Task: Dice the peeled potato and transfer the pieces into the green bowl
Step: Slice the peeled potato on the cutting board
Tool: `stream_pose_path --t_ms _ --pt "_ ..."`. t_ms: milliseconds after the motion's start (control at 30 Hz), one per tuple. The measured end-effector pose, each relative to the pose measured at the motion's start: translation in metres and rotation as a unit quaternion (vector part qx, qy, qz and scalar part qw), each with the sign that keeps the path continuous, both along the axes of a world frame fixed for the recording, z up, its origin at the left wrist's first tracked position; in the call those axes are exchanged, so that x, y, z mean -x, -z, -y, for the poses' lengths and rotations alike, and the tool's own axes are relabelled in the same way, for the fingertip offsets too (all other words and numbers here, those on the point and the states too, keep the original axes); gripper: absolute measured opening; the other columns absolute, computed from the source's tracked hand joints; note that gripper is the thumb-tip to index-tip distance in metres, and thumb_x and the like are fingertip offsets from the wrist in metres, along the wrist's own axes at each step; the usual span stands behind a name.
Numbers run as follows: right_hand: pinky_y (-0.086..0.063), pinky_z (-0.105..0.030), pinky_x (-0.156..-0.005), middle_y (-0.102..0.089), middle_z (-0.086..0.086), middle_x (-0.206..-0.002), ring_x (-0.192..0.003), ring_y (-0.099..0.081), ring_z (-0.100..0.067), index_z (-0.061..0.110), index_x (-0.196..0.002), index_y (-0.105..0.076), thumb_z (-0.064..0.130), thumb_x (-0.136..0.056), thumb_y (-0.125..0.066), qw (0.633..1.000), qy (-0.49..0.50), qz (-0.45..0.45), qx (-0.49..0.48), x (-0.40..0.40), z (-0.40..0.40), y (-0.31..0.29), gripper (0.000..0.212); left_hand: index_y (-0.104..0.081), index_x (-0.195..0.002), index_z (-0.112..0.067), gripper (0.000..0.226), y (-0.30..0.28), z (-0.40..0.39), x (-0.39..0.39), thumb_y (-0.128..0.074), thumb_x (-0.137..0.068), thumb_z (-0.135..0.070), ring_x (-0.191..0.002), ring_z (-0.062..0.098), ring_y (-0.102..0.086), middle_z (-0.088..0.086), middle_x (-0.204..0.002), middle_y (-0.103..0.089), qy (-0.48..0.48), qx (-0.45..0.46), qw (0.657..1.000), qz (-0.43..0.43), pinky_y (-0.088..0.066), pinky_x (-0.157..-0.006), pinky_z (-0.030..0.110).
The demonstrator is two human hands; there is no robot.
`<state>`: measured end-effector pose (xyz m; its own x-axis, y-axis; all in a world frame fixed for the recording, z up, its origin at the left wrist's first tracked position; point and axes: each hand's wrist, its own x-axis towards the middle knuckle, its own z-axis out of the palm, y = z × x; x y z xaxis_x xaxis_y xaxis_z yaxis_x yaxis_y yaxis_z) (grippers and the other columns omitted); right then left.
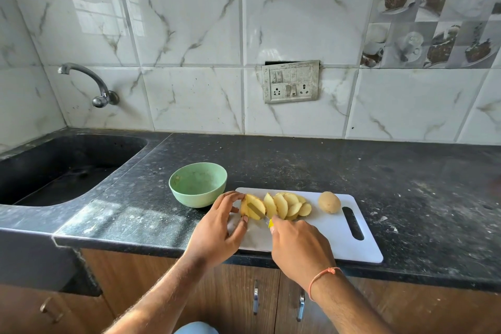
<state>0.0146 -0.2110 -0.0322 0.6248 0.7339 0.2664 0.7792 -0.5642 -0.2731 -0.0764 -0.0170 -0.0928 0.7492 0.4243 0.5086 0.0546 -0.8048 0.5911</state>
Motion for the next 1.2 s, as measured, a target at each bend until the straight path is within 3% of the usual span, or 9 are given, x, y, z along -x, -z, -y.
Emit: stream_pose_path --t_ms 267,367,467,600,733,833,967,1067,1200 --pt "-0.02 -0.026 -0.047 -0.051 0.006 -0.076 -0.071 -0.05 -0.02 0.031 -0.091 -0.045 0.033 -0.108 -0.037 1.0 0.003 -0.015 0.003 -0.002 0.001 -0.004 0.019 -0.047 -0.148 -0.033 0.043 0.002 -0.002 -0.003 -0.053 -0.105 -0.03 -0.116 -0.011 -0.057 -0.025 -0.147 -0.046 -0.015 0.001 1.0 -0.005 -0.051 -0.095 0.018" --pt "-0.022 -0.026 -0.047 -0.053 0.006 -0.076 -0.071 -0.051 -0.018 0.03 -0.09 -0.045 0.034 -0.108 -0.038 1.0 0.002 -0.031 0.008 -0.005 0.002 -0.002 0.02 -0.046 -0.15 -0.029 0.046 0.003 -0.002 -0.004 -0.045 -0.104 -0.024 -0.127 -0.017 -0.046 -0.022 -0.15 -0.045 -0.026 -0.01 1.0 -0.012 -0.035 -0.1 0.002" --pt "-0.026 -0.026 -0.049 -0.057 0.005 -0.08 -0.073 -0.053 -0.018 0.028 -0.096 -0.054 0.036 -0.108 -0.037 0.999 0.001 -0.036 0.01 -0.007 0.002 0.001 0.021 -0.043 -0.152 -0.028 0.051 0.006 -0.002 -0.004 -0.039 -0.1 -0.028 -0.134 -0.017 -0.037 -0.023 -0.154 -0.041 -0.03 -0.029 0.999 -0.026 -0.026 -0.102 -0.003" --pt "-0.036 -0.029 -0.054 -0.063 0.004 -0.085 -0.076 -0.057 -0.018 0.028 -0.107 -0.062 0.036 -0.108 -0.037 0.999 -0.001 -0.043 0.016 -0.01 0.003 0.003 0.026 -0.044 -0.149 -0.028 0.053 0.009 -0.005 -0.006 -0.037 -0.097 -0.021 -0.135 -0.015 -0.037 -0.023 -0.151 -0.043 -0.029 -0.026 0.999 -0.022 -0.032 -0.107 0.004" --pt "-0.05 -0.034 -0.063 -0.069 0.0 -0.089 -0.077 -0.059 -0.02 0.026 -0.115 -0.064 0.036 -0.108 -0.036 0.999 0.006 -0.046 0.017 -0.014 0.006 0.005 0.031 -0.043 -0.148 -0.035 0.054 0.01 -0.006 -0.006 -0.035 -0.097 -0.02 -0.127 -0.018 -0.043 -0.035 -0.144 -0.044 -0.037 -0.021 0.999 -0.03 -0.04 -0.097 0.008" --pt "-0.056 -0.036 -0.068 -0.069 0.0 -0.09 -0.08 -0.063 -0.02 0.027 -0.117 -0.064 0.037 -0.108 -0.036 0.999 0.006 -0.048 0.019 -0.015 0.006 0.006 0.031 -0.046 -0.148 -0.032 0.054 0.01 -0.007 -0.008 -0.033 -0.096 -0.021 -0.131 -0.015 -0.044 -0.03 -0.145 -0.048 -0.039 -0.015 0.999 -0.027 -0.038 -0.103 0.01" --pt "-0.054 -0.033 -0.068 -0.071 0.0 -0.097 -0.085 -0.065 -0.02 0.029 -0.126 -0.063 0.036 -0.109 -0.037 0.999 0.01 -0.036 0.018 -0.014 0.006 0.005 0.032 -0.052 -0.146 -0.025 0.052 0.01 -0.011 -0.011 -0.036 -0.096 -0.02 -0.133 -0.003 -0.049 -0.019 -0.145 -0.054 -0.063 0.003 0.998 -0.011 -0.04 -0.111 0.019" --pt "-0.05 -0.032 -0.065 -0.071 0.0 -0.099 -0.086 -0.065 -0.021 0.03 -0.122 -0.062 0.033 -0.108 -0.039 0.999 0.016 -0.023 0.025 -0.015 0.009 0.002 0.028 -0.059 -0.135 -0.024 0.041 0.01 -0.009 -0.013 -0.049 -0.098 -0.009 -0.117 -0.001 -0.055 -0.016 -0.13 -0.059 -0.096 0.01 0.995 0.018 -0.045 -0.101 0.022" --pt "-0.039 -0.032 -0.061 -0.069 0.0 -0.092 -0.077 -0.057 -0.023 0.028 -0.104 -0.059 0.028 -0.106 -0.04 0.999 0.03 -0.013 0.037 -0.016 0.011 -0.002 0.019 -0.063 -0.125 -0.027 0.03 0.009 -0.004 -0.014 -0.06 -0.098 -0.013 -0.103 -0.002 -0.055 -0.017 -0.118 -0.06 -0.128 0.026 0.99 0.044 -0.047 -0.092 0.022"
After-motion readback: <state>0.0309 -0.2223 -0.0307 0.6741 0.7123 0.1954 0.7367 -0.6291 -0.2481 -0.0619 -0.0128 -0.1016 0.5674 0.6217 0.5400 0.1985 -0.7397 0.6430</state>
